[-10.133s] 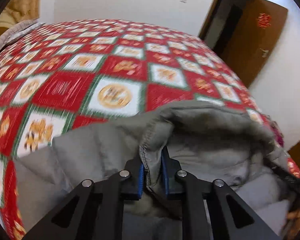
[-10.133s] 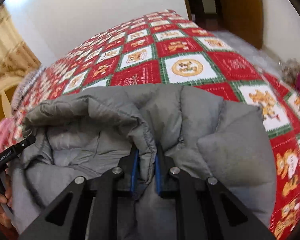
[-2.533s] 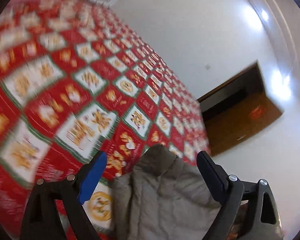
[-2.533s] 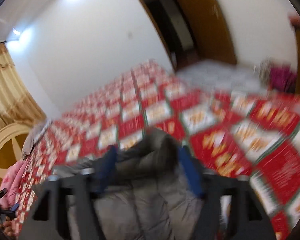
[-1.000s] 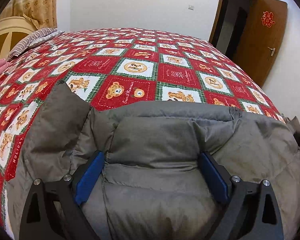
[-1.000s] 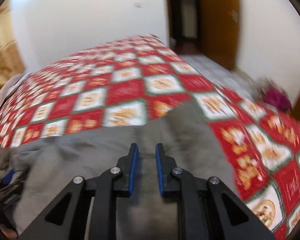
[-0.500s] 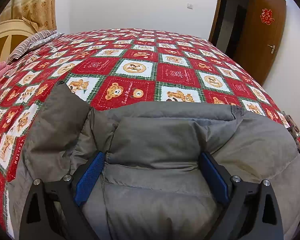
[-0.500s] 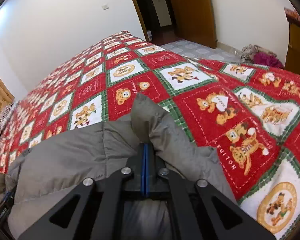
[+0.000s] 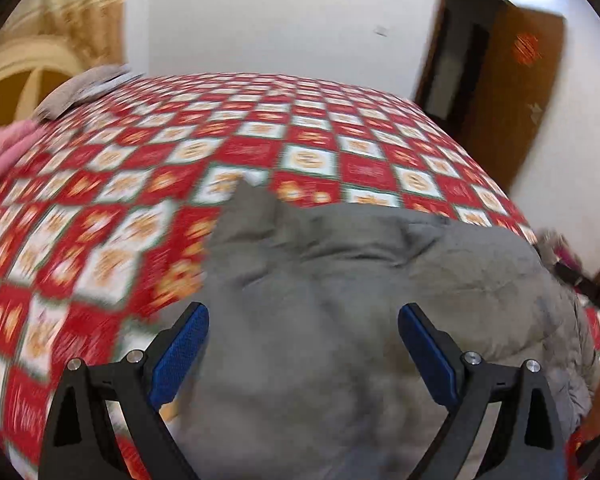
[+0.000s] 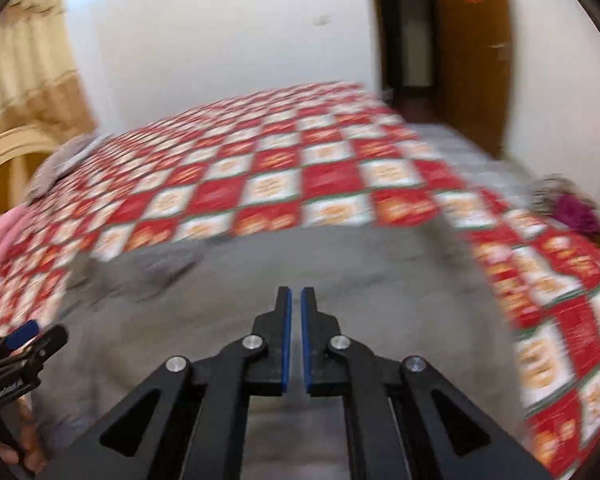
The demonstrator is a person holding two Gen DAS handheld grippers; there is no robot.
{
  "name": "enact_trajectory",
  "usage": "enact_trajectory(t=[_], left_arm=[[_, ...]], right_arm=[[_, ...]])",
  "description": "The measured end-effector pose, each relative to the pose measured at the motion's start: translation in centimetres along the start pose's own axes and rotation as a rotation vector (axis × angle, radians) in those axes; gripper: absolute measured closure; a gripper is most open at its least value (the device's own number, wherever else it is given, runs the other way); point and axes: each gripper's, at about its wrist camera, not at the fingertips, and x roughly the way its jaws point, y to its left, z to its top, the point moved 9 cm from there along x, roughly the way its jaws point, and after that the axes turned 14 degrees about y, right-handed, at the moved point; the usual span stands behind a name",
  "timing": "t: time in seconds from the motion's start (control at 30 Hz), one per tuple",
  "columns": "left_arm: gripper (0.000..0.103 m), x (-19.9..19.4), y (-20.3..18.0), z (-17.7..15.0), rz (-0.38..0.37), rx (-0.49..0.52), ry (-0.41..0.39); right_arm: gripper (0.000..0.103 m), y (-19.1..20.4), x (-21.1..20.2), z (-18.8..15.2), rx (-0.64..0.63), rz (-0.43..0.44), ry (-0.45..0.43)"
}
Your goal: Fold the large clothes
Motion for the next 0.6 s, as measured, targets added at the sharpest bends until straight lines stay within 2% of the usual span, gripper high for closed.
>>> enact_trajectory(t=[0.13, 0.2, 0.3, 0.43, 0.6], left_arm=[[0.007, 0.7, 3.3, -2.0, 0.000, -0.090, 0.045], [0.007, 1.7, 3.9, -2.7, 0.016, -0.103, 0.073], [0.007, 3.3, 3.9, -3.4, 0.028, -0.094, 0.104], [0.006, 4.6, 3.7, -3.9, -0.016, -0.132, 0.114], [0.006, 4.8, 3.5, -4.1, 0.002, -0.120, 0.092]], right_arm=[[0.096, 4.1, 3.7, -1.4, -0.056, 0.017, 0.036], [0.096, 4.5, 6.0, -2.5, -0.048, 0.009, 0.077], [0.098, 4.1, 7.6, -3.5, -0.047, -0.005, 0.084], [0.099, 3.8, 8.1, -3.9, -0.043, 0.029, 0.089], [0.099, 3.8, 8.3, -4.0, -0.041, 0.039, 0.085]])
